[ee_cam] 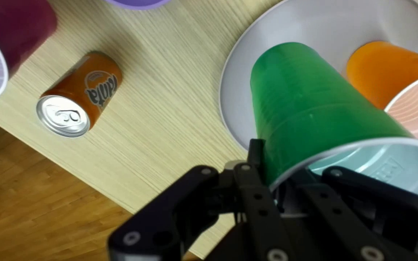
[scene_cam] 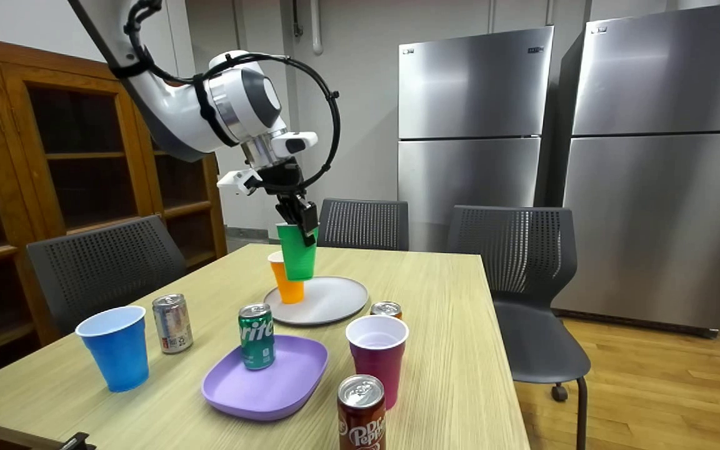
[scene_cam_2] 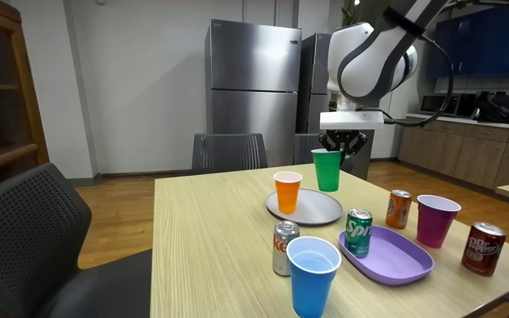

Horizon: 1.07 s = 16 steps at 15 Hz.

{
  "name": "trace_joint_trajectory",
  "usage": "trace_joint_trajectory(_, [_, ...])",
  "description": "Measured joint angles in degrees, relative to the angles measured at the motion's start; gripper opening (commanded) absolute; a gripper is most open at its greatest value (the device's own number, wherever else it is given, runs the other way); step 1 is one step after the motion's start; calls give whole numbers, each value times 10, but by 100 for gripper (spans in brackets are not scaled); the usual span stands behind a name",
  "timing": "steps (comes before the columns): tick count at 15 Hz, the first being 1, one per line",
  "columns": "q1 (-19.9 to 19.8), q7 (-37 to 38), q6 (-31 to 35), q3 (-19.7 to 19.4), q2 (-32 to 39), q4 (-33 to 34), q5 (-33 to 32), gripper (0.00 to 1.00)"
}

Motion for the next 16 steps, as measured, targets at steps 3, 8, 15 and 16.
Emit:
trace_joint_trajectory(3, [-5,27,-1,-8,2,1,-1,1])
trace_joint_trajectory(8, [-8,81,-7,-12,36,34,-1,1])
trace_joint_trajectory(15, [-9,129,-55,-16,123,148,11,1])
trace_joint_trajectory(16, [-9,129,-64,-17,136,165,17,1])
